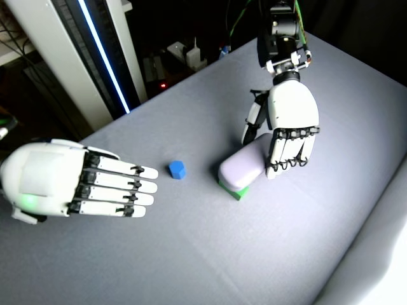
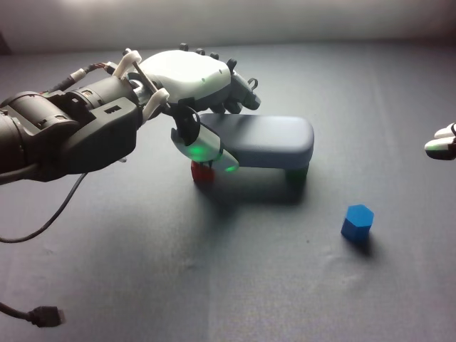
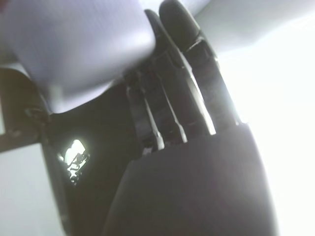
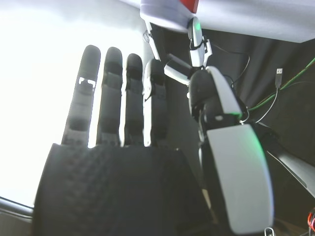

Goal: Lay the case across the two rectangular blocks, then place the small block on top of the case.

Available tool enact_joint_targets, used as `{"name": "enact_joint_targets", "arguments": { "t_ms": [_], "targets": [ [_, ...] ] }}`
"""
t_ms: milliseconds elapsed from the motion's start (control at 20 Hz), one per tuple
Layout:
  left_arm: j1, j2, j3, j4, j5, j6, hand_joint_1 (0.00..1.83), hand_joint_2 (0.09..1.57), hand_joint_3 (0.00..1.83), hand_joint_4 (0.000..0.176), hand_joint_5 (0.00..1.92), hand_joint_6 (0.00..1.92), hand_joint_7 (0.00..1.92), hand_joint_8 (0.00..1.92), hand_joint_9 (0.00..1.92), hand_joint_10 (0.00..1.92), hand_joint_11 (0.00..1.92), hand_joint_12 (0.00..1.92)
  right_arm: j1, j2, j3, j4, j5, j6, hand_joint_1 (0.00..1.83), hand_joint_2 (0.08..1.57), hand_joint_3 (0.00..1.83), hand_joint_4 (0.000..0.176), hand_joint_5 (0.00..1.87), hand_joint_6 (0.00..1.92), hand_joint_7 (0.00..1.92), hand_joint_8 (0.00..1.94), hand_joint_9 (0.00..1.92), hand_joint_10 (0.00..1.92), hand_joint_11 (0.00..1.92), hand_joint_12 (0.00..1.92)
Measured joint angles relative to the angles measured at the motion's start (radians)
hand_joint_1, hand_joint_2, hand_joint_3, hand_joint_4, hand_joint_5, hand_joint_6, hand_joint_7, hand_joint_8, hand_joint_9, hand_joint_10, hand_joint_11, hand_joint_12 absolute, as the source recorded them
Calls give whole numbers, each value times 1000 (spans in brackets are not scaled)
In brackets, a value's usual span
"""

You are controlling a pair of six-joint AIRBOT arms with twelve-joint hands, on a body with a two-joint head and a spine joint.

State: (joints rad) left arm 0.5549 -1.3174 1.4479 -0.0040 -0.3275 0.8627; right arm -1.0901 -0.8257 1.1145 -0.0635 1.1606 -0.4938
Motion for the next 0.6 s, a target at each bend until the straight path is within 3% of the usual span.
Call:
{"name": "enact_joint_targets", "arguments": {
  "t_ms": [150, 200, 250, 300, 350, 400, 450, 500, 550, 600],
  "targets": [
    [0, 4, -5, -2, -4, 0, 929, 867, 0, 0, 556, 0, 673, 0, 800, 0, 457, 1089, 0, 0, 0, 0, 0, 2, 668, 1328, 3, 0, 487, 1, 447, 1, 443, 1, 161, 753],
    [0, 9, -13, -3, -5, 0, 887, 877, 5, 6, 504, 0, 629, 0, 776, 0, 423, 1076, 0, 0, 0, 0, 0, 3, 671, 1330, 2, 0, 486, 1, 452, 3, 448, 2, 167, 752],
    [0, 12, -13, -3, -9, 0, 859, 880, 5, 24, 461, 0, 538, 0, 671, 0, 350, 1046, 0, 0, 0, 0, 0, 3, 654, 1333, 3, 0, 474, 0, 440, 1, 442, 0, 159, 753],
    [0, 14, -18, -5, -14, 0, 851, 878, 1, 26, 443, 0, 495, 0, 628, 0, 314, 1085, 0, 0, 0, 0, 0, 4, 669, 1325, 0, 0, 483, 3, 453, 5, 457, 5, 173, 764],
    [4, 26, -33, -12, -29, 0, 896, 863, 0, 0, 457, 1, 498, 1, 607, 0, 276, 1127, 0, 0, 0, 0, 0, 6, 668, 1319, 0, 0, 490, 5, 459, 6, 467, 9, 188, 773],
    [6, 40, -48, -11, -45, 0, 866, 877, 1, 0, 456, 0, 510, 2, 615, 4, 288, 1176, 0, 0, 0, 0, 0, 7, 673, 1320, 0, 0, 483, 2, 446, 1, 444, 1, 161, 766],
    [16, 62, -74, -16, -79, 0, 845, 896, 1, 0, 424, 0, 472, 0, 539, 0, 179, 1201, 0, 0, 0, 0, -2, 7, 691, 1313, 0, 0, 488, 0, 449, 0, 452, 1, 154, 813],
    [28, 87, -104, -27, -116, 1, 852, 902, 0, 12, 417, 0, 451, 0, 494, 0, 96, 1152, 0, 0, 0, -1, -1, 8, 671, 1304, 0, 0, 492, 0, 460, 0, 469, 2, 151, 867],
    [43, 121, -146, -43, -153, 25, 837, 909, 3, 43, 396, 0, 418, 0, 433, 0, 19, 1117, 2, 0, 0, -6, -2, 11, 682, 1291, 0, 0, 500, 2, 469, 2, 486, 7, 158, 881],
    [55, 156, -189, -61, -189, 64, 833, 903, 0, 61, 403, 4, 414, 1, 413, 0, 3, 1109, 3, 0, 0, -9, -2, 11, 682, 1284, 0, 0, 508, 5, 477, 5, 499, 11, 172, 888]
  ]
}}
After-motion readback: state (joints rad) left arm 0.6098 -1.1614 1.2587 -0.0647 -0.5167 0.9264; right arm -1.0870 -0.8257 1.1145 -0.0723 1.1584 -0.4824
